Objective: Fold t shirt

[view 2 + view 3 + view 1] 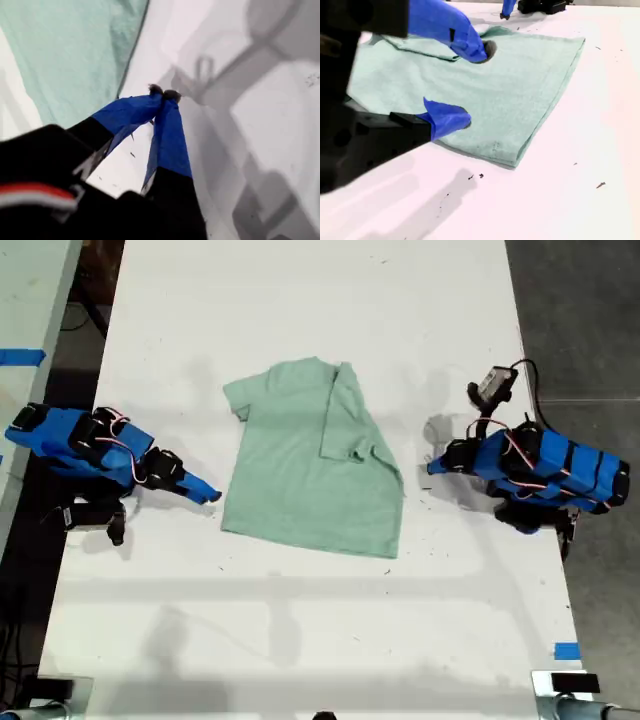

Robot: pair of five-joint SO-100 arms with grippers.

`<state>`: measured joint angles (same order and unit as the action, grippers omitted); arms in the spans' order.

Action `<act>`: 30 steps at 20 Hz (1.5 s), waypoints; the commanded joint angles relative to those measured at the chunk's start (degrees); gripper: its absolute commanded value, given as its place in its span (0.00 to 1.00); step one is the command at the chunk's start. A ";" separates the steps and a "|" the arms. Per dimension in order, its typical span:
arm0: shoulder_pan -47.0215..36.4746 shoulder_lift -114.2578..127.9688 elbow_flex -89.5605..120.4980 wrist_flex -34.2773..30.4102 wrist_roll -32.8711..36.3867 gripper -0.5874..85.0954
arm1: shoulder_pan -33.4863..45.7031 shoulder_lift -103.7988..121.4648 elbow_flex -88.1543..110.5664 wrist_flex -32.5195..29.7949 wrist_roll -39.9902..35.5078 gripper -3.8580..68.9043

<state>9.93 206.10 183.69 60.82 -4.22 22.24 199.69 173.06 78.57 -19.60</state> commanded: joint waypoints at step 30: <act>0.44 0.44 0.44 0.18 0.26 0.21 | -2.72 0.97 2.72 2.02 6.15 0.07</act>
<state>9.93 206.10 183.69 60.82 -4.22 18.98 200.21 173.94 80.16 -13.89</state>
